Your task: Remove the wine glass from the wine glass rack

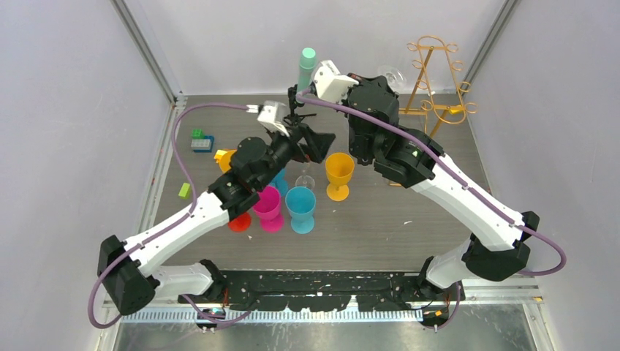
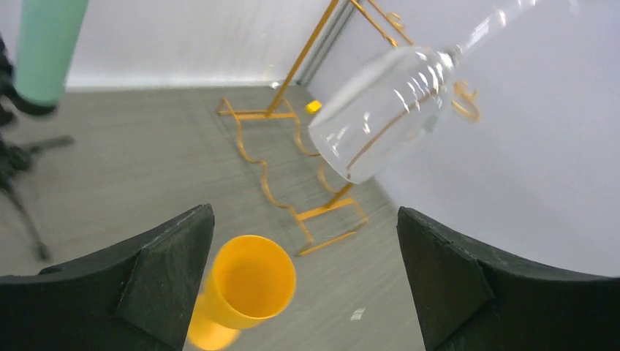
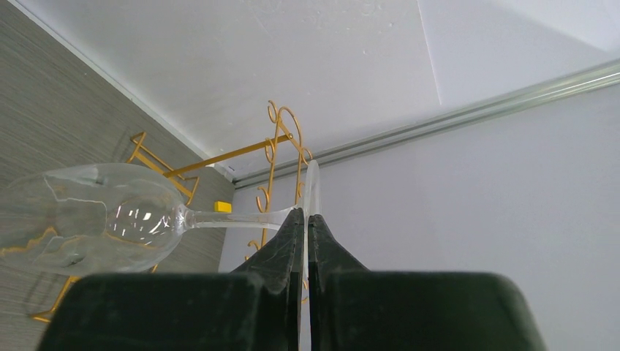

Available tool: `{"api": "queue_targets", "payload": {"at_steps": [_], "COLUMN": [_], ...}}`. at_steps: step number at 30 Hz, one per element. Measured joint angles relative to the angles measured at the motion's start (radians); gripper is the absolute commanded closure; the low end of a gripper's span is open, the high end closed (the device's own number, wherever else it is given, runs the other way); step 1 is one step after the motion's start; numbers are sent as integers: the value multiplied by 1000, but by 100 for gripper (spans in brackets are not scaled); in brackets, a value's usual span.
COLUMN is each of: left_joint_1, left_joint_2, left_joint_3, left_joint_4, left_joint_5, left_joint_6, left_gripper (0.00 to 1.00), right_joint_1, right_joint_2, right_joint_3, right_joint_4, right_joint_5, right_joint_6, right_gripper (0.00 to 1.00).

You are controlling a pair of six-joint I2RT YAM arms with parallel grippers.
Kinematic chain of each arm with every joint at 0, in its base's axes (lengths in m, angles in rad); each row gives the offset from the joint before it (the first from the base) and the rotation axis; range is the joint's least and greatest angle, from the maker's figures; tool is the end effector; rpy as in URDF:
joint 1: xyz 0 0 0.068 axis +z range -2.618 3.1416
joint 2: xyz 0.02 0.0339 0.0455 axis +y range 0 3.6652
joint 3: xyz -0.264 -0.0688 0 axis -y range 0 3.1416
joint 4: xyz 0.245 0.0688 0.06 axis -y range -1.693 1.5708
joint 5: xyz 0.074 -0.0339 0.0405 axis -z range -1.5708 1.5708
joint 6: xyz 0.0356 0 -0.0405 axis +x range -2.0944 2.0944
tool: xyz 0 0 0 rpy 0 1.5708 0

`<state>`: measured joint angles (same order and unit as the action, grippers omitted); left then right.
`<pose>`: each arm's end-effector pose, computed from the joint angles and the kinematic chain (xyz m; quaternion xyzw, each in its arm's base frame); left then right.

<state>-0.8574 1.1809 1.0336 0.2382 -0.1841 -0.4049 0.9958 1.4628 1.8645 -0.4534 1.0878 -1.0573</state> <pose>0.1877 -0.2070 0.3910 0.0845 0.6695 -0.3839 0.6303 0.1809 0.2212 0.5223 -0.3464 0.6261 -0.3932 0.5774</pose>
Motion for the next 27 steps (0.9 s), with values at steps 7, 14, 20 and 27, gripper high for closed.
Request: {"api": "queue_targets", "payload": {"at_steps": [7,14,20,27], "left_joint_1": [221,249,249,245], "left_joint_2": [79,297,403,432], "left_joint_3": [-64,-50,-31,-19], "left_joint_4": [154,386,523,687], "left_joint_5": [242,441,513,543], "left_joint_6": [-588,-932,-1104,-1218], "left_gripper": [3,4,4,8], "right_joint_1": [4,8,13,13], "right_joint_2": [0,0,-8,-10], "right_joint_3": [16,62,90,91], "right_joint_4": [-41,-95,-112,-119], "right_joint_5": [8,2,-3,-16], "right_joint_6": [46,111,144,171], "right_gripper": [100,100,100,100]}}
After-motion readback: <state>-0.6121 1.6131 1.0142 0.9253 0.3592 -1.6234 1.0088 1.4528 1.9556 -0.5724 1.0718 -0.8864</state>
